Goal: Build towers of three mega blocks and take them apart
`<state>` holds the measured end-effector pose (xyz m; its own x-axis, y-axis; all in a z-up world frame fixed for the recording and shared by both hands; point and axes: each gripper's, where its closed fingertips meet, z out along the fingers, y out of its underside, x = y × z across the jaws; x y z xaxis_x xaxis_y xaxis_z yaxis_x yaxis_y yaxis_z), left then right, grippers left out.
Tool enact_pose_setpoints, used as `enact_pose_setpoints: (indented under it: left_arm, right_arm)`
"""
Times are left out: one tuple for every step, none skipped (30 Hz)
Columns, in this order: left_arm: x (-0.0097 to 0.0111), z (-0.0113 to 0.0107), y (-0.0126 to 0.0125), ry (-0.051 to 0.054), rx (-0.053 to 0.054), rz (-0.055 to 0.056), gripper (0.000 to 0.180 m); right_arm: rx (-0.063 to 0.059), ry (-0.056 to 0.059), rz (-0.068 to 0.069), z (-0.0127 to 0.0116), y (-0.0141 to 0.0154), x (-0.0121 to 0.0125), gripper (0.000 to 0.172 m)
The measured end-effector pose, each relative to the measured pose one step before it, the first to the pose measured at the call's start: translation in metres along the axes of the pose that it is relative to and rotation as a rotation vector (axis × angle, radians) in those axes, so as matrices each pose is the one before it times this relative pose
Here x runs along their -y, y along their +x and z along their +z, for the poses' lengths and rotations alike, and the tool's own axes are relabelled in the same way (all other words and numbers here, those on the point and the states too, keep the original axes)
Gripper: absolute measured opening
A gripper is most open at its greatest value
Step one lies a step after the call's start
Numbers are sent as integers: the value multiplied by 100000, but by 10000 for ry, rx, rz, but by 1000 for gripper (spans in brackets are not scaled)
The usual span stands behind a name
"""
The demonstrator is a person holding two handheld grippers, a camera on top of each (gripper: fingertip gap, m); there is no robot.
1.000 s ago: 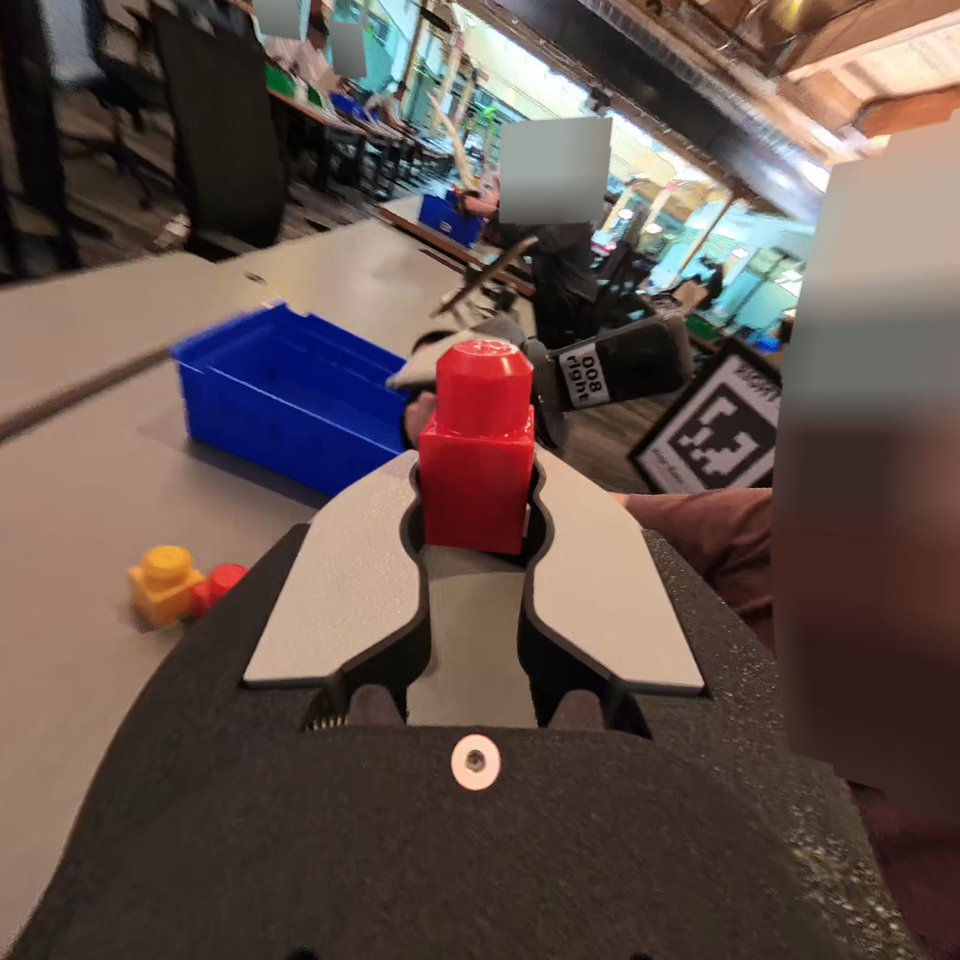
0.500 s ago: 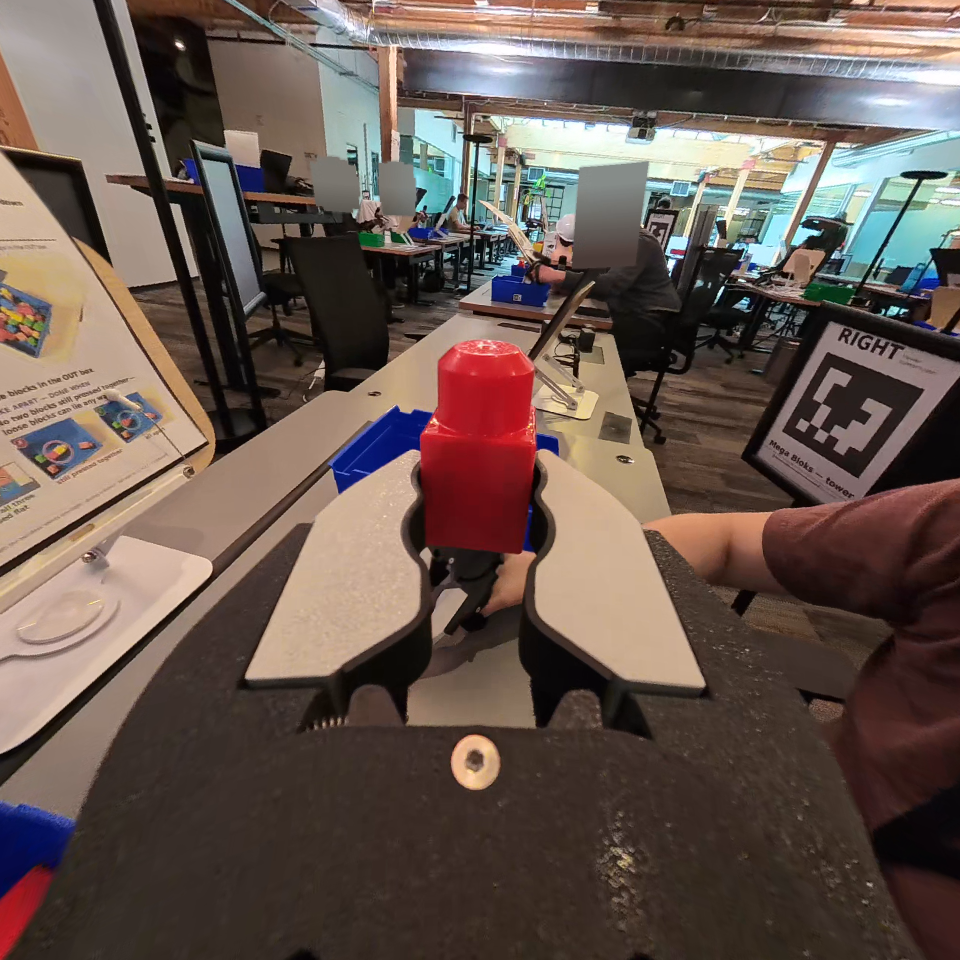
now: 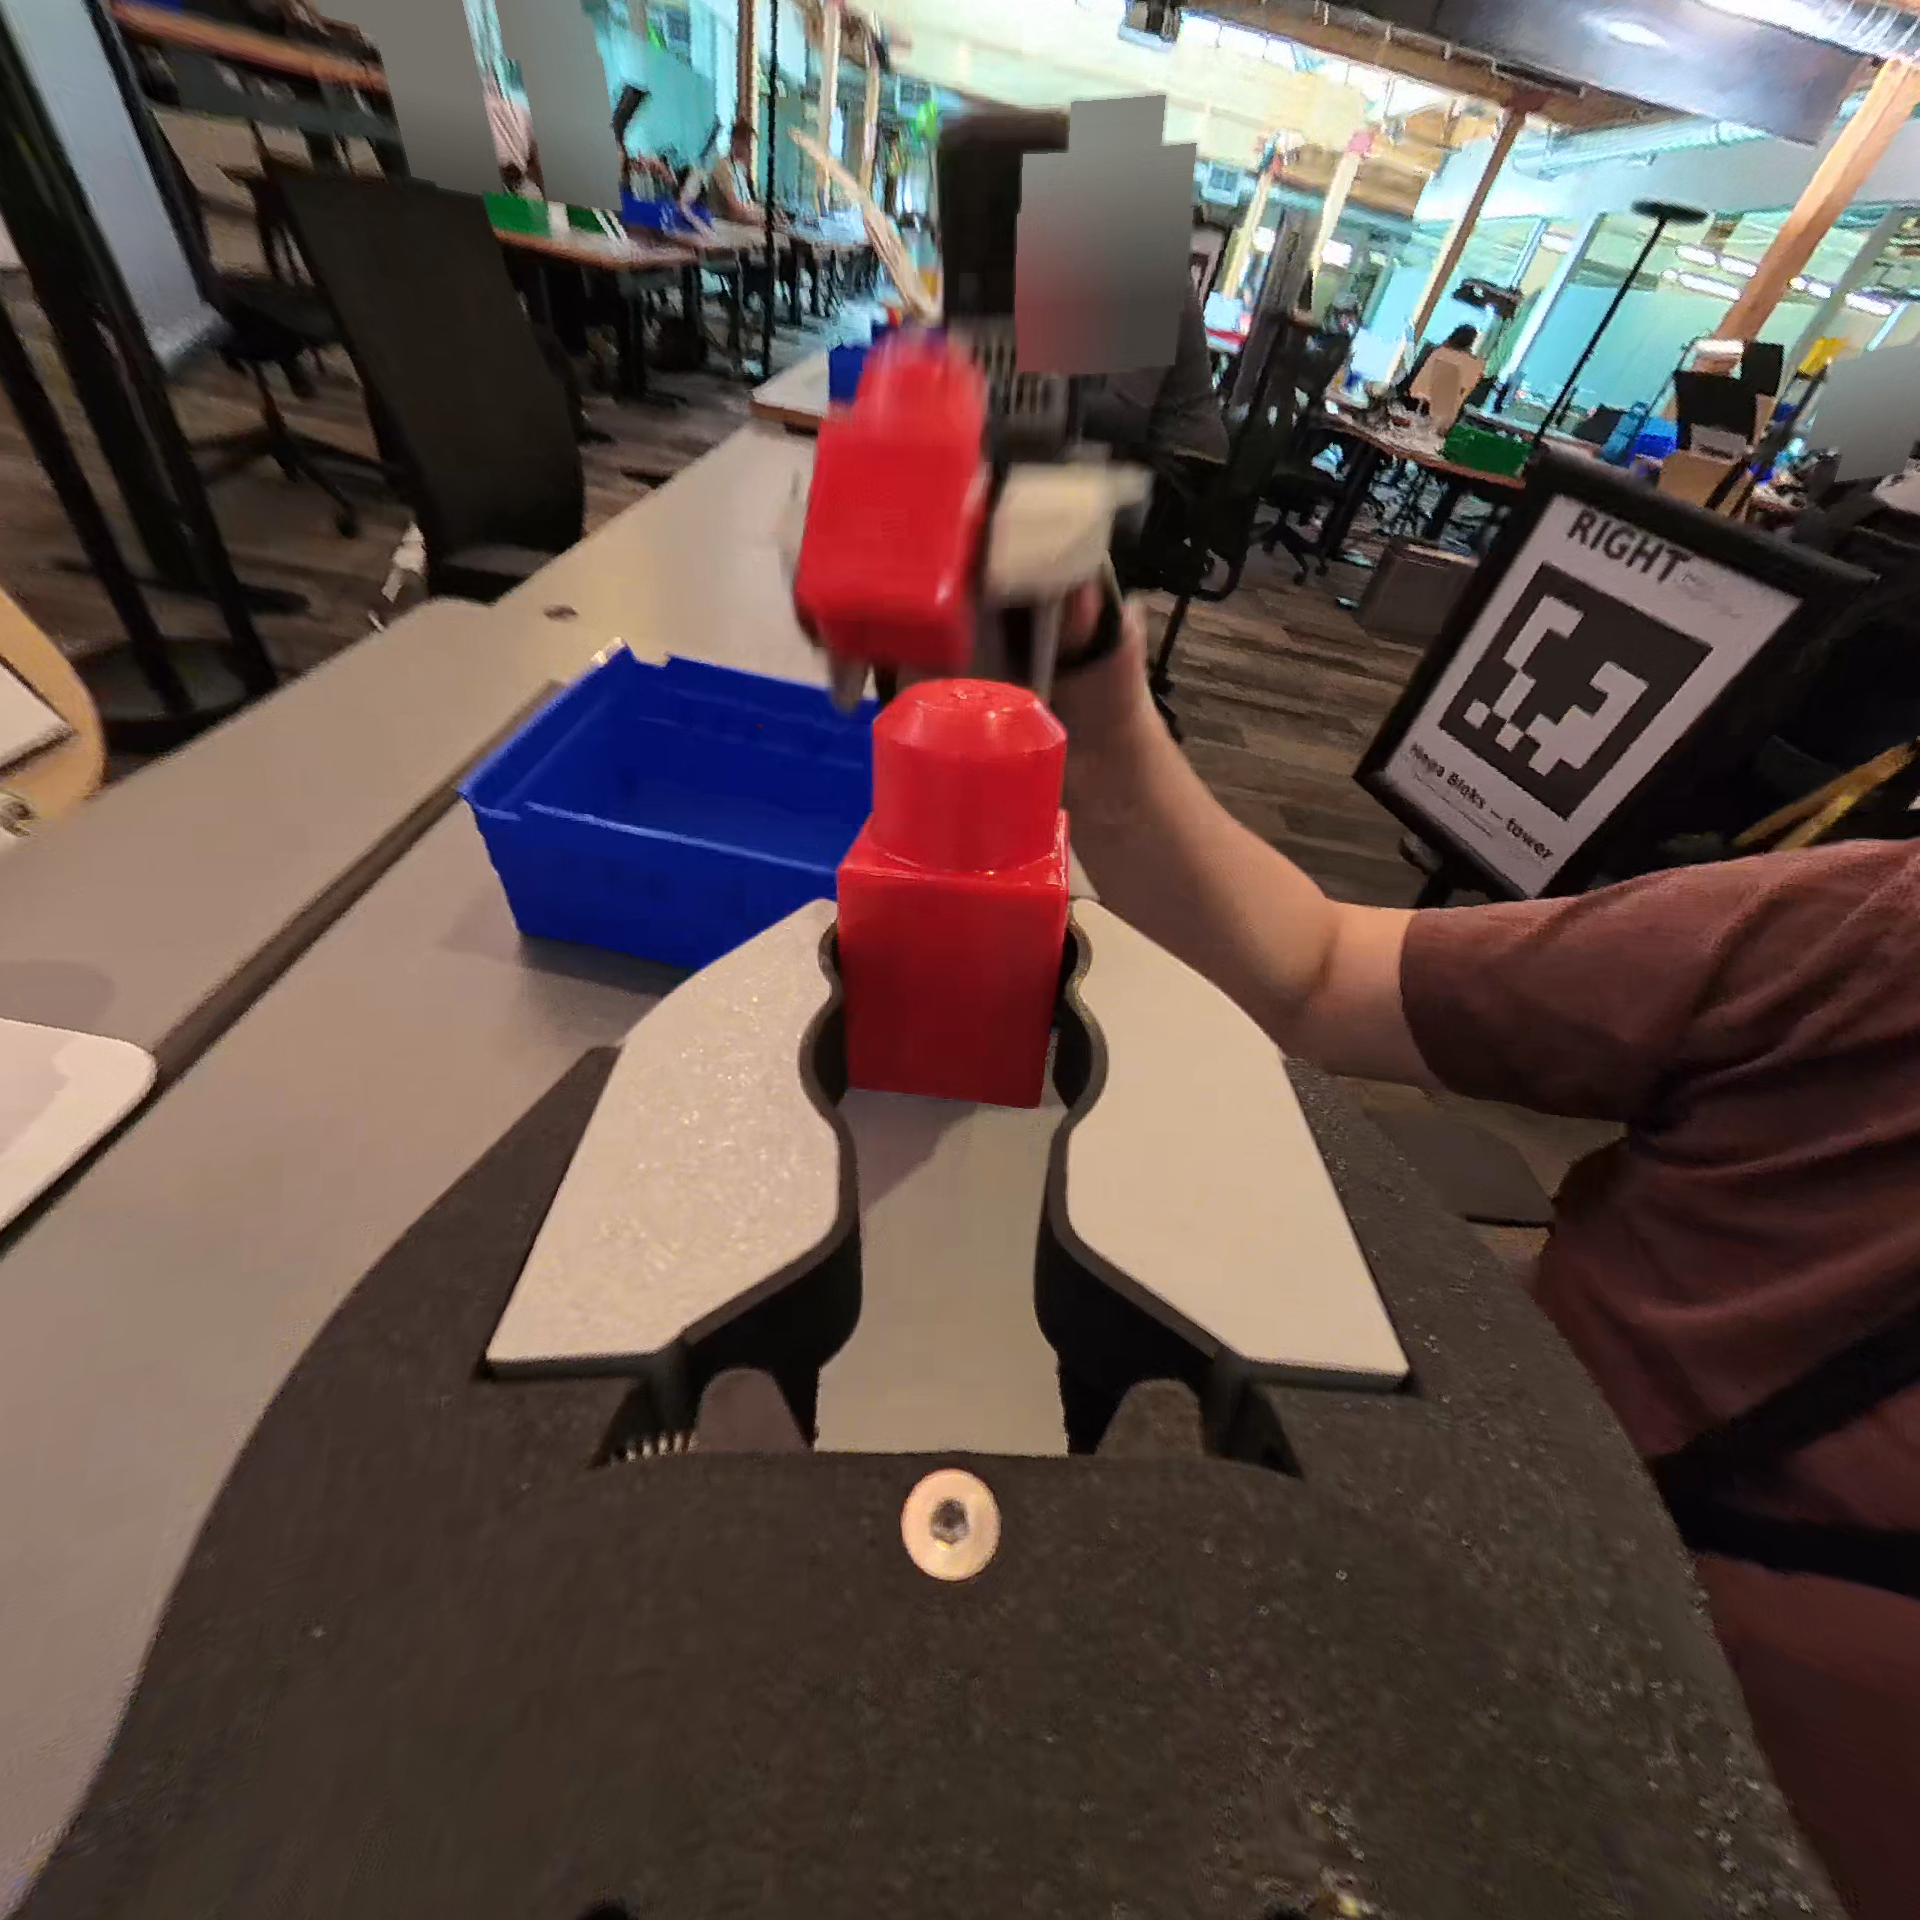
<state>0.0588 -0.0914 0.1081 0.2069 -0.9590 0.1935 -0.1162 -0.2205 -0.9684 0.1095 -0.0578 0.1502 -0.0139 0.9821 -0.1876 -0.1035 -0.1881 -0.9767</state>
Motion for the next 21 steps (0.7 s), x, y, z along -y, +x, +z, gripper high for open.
enact_pose_setpoints:
  left_arm:
    - [-886, 1082, -303, -344, -92, -192, 36]
    - [-748, 1018, -365, -269, -20, -199, 36]
    - [-557, 899, -297, -196, -30, -179, 36]
    - [-518, 788, -139, -204, -100, -137, 36]
    - [-508, 648, -140, -257, -60, -103, 36]
    - [-494, 519, -222, -271, 37, -71, 36]
    - [-392, 393, -156, -214, 45, -23, 36]
    - [-258, 285, -118, -123, 47, -30, 36]
    - [-190, 202, -61, -116, 27, -12, 36]
    - [-53, 97, -163, -28, 130, 17, 36]
    - [-107, 58, -178, -80, 142, 9, 36]
    - [-215, 77, -15, -165, 40, 59, 36]
    - [-104, 83, -37, -89, 85, 79, 36]
    - [-11, 44, -167, -25, 195, 81, 36]
    - [-327, 22, -202, -228, 195, 132, 36]
    - [-203, -37, -111, -139, 86, 108, 36]
    - [-38, -49, 106, -18, -87, -6, 36]
    - [40, -15, 262, 13, -172, -49, 36]
    - [-183, 73, 337, -152, -193, 42, 35]
    - [-243, 44, 340, -184, -173, 145, 35]
    - [-171, 9, 204, -108, -116, 85, 35]
  right_arm:
    - [349, 57, 204, -362, -701, 840, 36]
    - [104, -72, 27, -301, -414, 181, 36]
    - [-118, -170, -189, -244, -62, -318, 36]
    - [-241, -366, -198, -137, 247, -734, 36]
    - [-246, -540, -40, 25, 434, -993, 36]
    - [-77, -543, 16, 145, 288, -992, 36]
    - [39, -395, 2, 215, 151, -746, 36]
    - [37, -257, 74, 275, 180, -523, 36]
    - [109, -238, 162, 350, 75, -466, 36]
    - [184, -268, 177, 419, -59, -500, 36]
    - [87, -181, 112, 446, 12, -368, 36]
    - [-78, -77, 63, 475, 193, -229, 36]
    - [-116, -222, 62, 486, 229, -421, 36]
    - [-70, -320, 26, 457, 119, -571, 36]
    - [-38, -204, -3, 298, 55, -391, 36]
    - [2, -127, 16, 94, 14, -233, 36]
    - [84, -109, 44, -6, -107, -175, 36]
    - [147, -90, 35, -3, -213, -150, 36]
    - [190, -147, -22, 55, -317, -239, 36]
    - [167, -182, -100, 122, -309, -285, 36]
    - [84, -85, -135, 124, -212, -123, 36]
